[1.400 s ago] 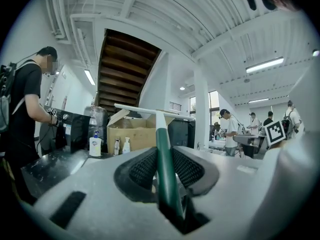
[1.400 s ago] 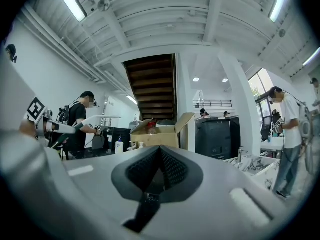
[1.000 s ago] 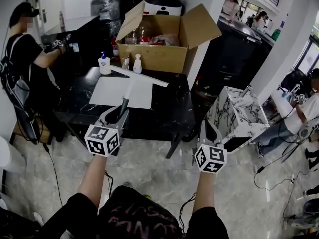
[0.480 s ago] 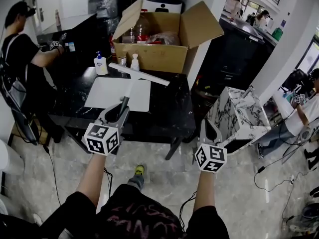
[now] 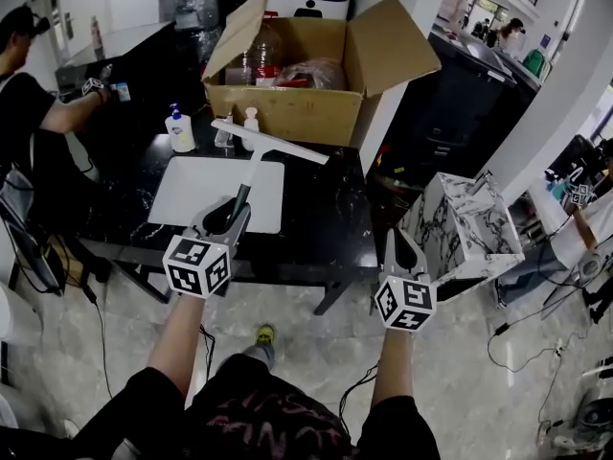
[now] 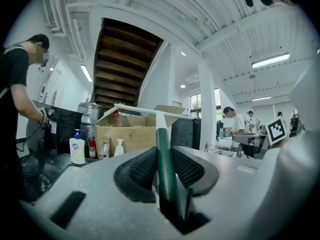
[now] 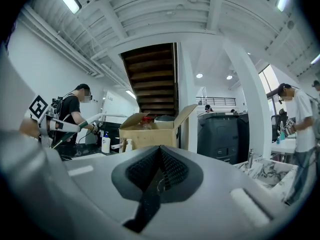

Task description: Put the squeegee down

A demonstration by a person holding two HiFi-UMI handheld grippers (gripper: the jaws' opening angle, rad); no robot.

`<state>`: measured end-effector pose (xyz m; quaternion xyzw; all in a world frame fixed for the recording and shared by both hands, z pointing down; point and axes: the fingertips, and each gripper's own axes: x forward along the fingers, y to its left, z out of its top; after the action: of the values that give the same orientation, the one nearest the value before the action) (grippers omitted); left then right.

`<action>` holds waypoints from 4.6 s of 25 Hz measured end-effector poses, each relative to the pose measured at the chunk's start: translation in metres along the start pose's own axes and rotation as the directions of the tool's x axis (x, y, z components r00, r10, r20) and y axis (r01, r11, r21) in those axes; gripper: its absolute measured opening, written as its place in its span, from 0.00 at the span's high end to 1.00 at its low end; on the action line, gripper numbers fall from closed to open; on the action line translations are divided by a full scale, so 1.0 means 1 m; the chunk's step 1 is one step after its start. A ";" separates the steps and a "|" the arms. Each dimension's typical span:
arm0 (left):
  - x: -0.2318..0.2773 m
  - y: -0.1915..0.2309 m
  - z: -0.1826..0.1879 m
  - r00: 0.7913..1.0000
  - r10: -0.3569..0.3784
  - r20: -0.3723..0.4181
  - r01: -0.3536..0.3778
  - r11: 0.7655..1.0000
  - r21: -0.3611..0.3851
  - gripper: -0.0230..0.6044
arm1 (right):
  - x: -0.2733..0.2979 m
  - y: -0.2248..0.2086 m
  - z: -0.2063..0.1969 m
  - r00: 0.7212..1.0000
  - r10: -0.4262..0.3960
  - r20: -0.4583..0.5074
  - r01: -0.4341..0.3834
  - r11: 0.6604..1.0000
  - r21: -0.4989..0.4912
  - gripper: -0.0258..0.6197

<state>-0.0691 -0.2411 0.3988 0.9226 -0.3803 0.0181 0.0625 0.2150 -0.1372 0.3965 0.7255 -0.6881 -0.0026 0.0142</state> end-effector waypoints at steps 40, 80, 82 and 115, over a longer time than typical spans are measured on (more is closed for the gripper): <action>0.211 0.060 -0.036 0.985 -0.081 -0.151 0.064 0.992 -0.111 0.80 | 0.208 -0.065 -0.006 0.998 -0.015 -0.060 0.015 1.000 -0.001 0.95; 0.279 0.027 -0.122 0.926 0.033 -0.377 -0.104 0.980 -0.170 0.80 | 0.254 -0.115 -0.076 0.977 0.151 -0.149 -0.140 0.987 0.084 0.95; 0.278 0.026 -0.131 0.919 0.033 -0.392 -0.109 0.979 -0.172 0.80 | 0.254 -0.115 -0.082 0.976 0.152 -0.154 -0.139 0.986 0.095 0.95; 0.283 0.005 -0.201 0.854 0.019 -0.519 -0.153 0.964 -0.216 0.80 | 0.249 -0.124 -0.144 0.949 0.191 -0.252 -0.164 0.979 0.122 0.95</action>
<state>0.1312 -0.4171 0.6221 0.8509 -0.3904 0.2179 0.2759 0.3557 -0.3766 0.5417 0.6544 -0.7419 0.1290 0.0689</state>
